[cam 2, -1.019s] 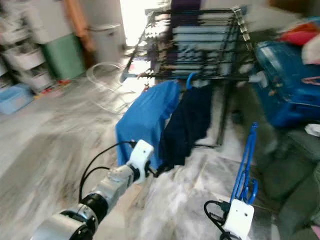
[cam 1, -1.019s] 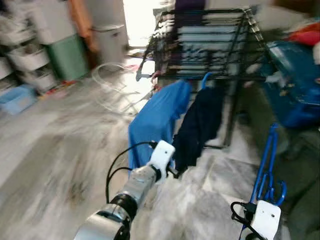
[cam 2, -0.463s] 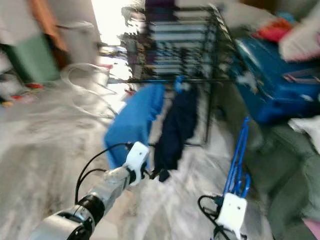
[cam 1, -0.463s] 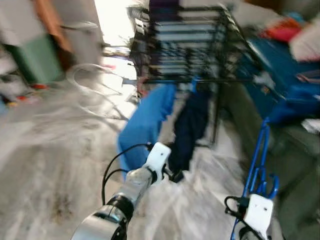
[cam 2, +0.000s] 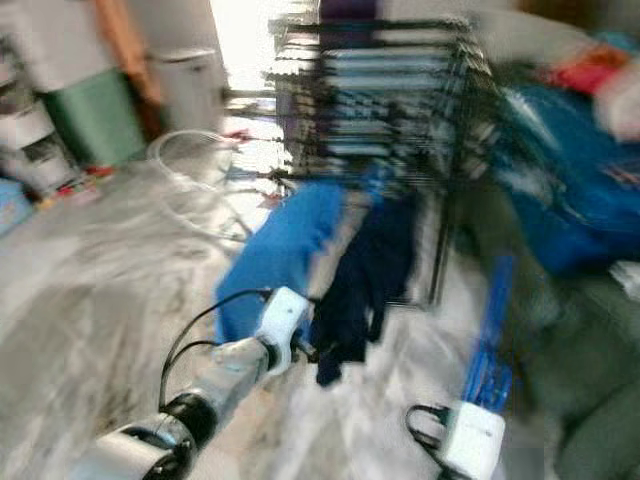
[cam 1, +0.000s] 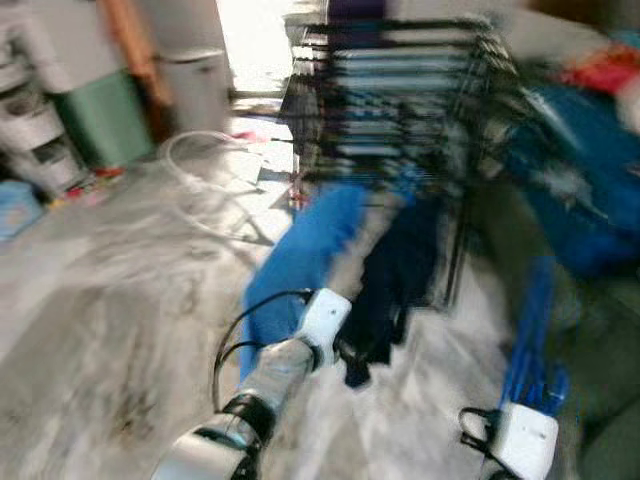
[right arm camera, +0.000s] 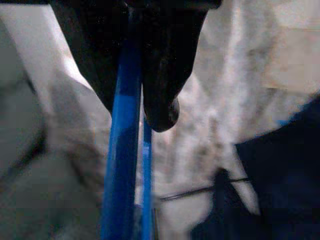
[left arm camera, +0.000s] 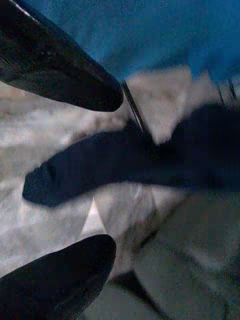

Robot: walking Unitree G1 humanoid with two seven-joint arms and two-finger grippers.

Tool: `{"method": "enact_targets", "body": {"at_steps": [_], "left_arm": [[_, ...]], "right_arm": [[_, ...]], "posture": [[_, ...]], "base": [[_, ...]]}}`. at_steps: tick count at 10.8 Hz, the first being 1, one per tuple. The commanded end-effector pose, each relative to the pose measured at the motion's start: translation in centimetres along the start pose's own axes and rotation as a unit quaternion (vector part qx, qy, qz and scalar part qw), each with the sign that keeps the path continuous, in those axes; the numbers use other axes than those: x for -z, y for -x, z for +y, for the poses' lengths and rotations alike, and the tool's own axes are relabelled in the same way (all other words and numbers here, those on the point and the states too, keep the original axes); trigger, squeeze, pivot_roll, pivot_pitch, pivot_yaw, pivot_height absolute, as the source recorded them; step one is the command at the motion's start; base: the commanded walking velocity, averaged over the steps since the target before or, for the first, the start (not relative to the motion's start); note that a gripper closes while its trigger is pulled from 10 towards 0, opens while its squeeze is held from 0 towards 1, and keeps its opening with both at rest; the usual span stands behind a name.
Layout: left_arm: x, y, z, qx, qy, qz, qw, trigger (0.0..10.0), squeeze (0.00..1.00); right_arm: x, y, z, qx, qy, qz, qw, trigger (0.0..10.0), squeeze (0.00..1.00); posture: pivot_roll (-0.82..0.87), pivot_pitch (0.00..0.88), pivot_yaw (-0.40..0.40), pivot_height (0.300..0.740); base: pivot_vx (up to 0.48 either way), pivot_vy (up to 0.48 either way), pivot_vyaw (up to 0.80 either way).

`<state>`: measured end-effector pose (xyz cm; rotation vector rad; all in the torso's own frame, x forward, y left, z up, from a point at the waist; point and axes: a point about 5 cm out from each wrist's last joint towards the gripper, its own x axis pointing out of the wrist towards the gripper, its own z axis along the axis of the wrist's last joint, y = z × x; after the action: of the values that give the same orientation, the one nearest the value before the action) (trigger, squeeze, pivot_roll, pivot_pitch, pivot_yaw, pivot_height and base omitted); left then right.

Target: Hang hanger

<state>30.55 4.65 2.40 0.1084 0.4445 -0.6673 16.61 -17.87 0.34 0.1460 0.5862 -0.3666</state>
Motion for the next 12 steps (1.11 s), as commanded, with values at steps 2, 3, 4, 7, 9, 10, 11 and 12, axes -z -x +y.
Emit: {"method": "enact_targets", "body": {"at_steps": [2,3,4,7,9,10,11,12], "left_arm": [[-0.6,-0.4,-0.8,0.013,-0.005,-0.007,1.000,10.0,0.00],[-0.5,-0.4,-0.8,0.010,-0.004,-0.004,1.000,10.0,0.00],[-0.1,-0.3,-0.8,0.006,-0.001,0.003,1.000,10.0,0.00],[0.2,-0.2,-0.6,0.001,-0.001,0.005,1.000,10.0,0.00],[0.1,-0.1,-0.5,0.003,-0.001,0.003,1.000,10.0,0.00],[0.2,0.0,-0.4,0.003,-0.003,0.004,1.000,10.0,0.00],[0.2,0.0,-0.3,0.004,-0.006,0.005,1.000,10.0,0.00],[0.4,0.1,-0.1,0.002,-0.008,0.011,1.000,10.0,0.00]], "right_arm": [[0.4,0.2,0.0,0.004,-0.013,0.013,1.000,0.0,0.00],[0.7,0.2,0.1,-0.004,-0.010,0.021,1.000,0.0,0.00],[1.1,0.3,0.3,-0.010,-0.008,0.036,0.999,0.0,0.00],[1.7,0.4,0.5,-0.035,-0.011,0.053,0.998,0.0,0.00],[0.5,-0.2,-0.7,-0.040,-0.001,0.043,0.998,0.0,0.00],[-0.1,-0.6,-1.2,-0.053,0.013,0.042,0.998,0.0,0.00],[-1.5,-1.5,-1.9,-0.056,0.009,0.029,0.998,0.0,0.00],[-3.5,-2.8,-2.4,-0.066,0.019,0.016,0.998,0.0,0.00]], "posture": [[-0.20,0.000,0.018,0.740],[-0.20,0.000,0.013,0.740],[-0.19,0.000,0.010,0.740],[-0.19,0.000,0.011,0.740],[-0.19,0.000,0.017,0.740],[-0.19,0.006,0.019,0.740],[-0.19,0.013,0.022,0.740],[-0.18,0.024,0.023,0.740]], "base": [[0.405,0.000,0.00],[0.349,0.000,0.00],[0.000,0.000,0.00],[0.000,0.000,0.00],[0.000,0.000,0.00],[0.000,0.000,0.00],[0.000,0.000,0.00],[0.000,0.000,0.00]]}}
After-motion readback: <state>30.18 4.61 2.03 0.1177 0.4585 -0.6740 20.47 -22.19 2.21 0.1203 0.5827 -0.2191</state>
